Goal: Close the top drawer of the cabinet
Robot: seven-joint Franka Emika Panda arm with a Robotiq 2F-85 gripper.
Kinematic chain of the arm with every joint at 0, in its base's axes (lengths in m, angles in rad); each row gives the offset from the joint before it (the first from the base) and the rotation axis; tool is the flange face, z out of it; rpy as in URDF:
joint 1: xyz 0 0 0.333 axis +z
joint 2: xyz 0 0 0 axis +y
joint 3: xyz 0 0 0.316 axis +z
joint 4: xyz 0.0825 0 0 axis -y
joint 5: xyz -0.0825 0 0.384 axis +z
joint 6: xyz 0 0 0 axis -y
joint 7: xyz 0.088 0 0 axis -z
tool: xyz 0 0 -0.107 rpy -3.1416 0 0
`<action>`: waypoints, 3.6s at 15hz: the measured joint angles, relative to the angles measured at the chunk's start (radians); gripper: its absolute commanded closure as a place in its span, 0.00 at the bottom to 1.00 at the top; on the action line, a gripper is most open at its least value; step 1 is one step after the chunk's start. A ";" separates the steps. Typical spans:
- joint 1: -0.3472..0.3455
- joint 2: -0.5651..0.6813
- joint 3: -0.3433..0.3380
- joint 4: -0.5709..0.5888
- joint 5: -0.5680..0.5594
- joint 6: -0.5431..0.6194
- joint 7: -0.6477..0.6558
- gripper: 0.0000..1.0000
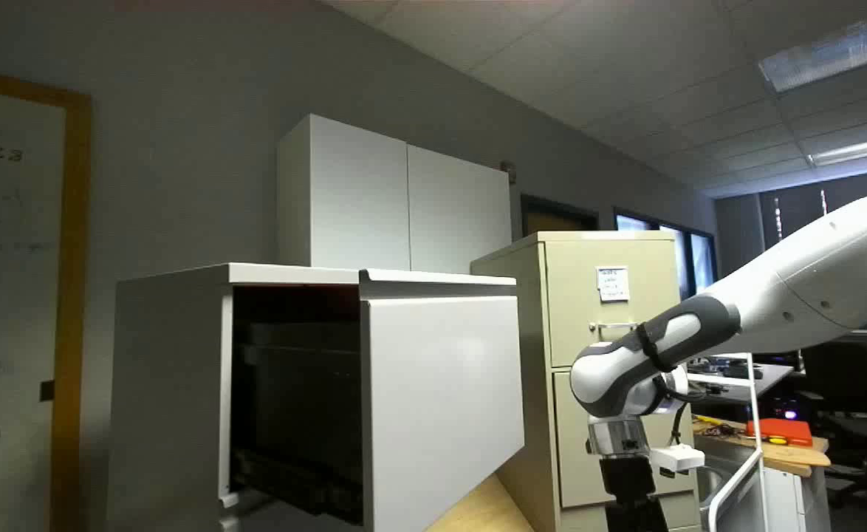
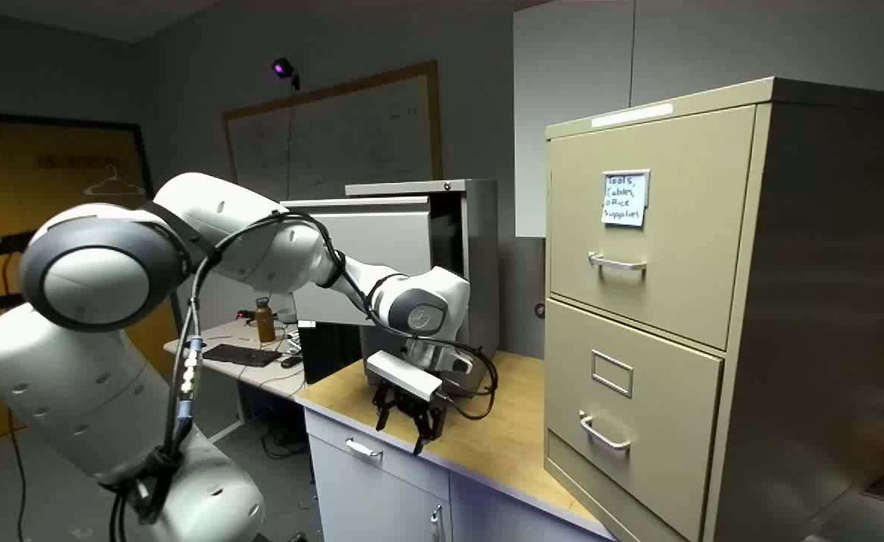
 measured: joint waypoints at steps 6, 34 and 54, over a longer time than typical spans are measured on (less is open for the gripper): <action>0.000 0.000 0.000 0.001 0.000 0.002 0.000 0.00; 0.134 -0.458 0.149 0.081 0.082 0.129 -0.013 0.89; 0.393 -0.424 0.171 0.010 0.246 0.691 -0.068 0.96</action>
